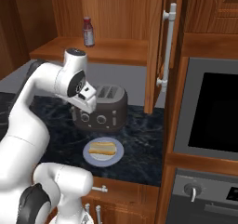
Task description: Move the hot dog bun to the plate on the dining table and place the condiment next to that plate. Then navigate to the fridge and take the sausage and place it on the plate as well.
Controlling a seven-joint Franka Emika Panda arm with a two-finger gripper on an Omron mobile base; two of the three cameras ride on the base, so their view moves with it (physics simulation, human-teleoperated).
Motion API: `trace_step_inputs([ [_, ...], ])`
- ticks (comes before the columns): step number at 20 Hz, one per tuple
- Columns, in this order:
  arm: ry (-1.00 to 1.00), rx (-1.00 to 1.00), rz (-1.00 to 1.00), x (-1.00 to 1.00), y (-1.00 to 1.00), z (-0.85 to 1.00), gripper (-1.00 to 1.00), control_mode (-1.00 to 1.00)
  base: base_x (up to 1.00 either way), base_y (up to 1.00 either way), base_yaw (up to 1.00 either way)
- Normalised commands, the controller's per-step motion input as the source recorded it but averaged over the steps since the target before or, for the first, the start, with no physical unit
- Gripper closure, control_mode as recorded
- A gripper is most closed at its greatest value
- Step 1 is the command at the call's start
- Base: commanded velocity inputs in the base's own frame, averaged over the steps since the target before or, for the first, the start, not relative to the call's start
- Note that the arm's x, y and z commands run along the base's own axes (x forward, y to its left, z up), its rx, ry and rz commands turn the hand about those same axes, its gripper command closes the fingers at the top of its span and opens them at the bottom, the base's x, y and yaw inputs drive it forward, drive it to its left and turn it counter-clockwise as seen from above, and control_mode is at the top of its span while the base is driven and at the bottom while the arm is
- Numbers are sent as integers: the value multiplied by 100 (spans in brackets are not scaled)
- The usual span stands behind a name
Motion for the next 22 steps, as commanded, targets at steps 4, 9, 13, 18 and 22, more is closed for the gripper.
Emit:
trace_step_inputs([
  [4,2,18,-57,-5,-15,-40,-100,-100,0,0,0],
  [9,0,-1,-15,-11,-13,-31,-100,-100,0,0,0],
  [13,0,0,-34,-36,-22,-49,-100,-100,0,0,0],
  [18,12,3,-34,-8,-27,-28,-100,-100,0,0,0],
  [22,17,1,-28,0,-27,-33,-100,-100,0,0,0],
])
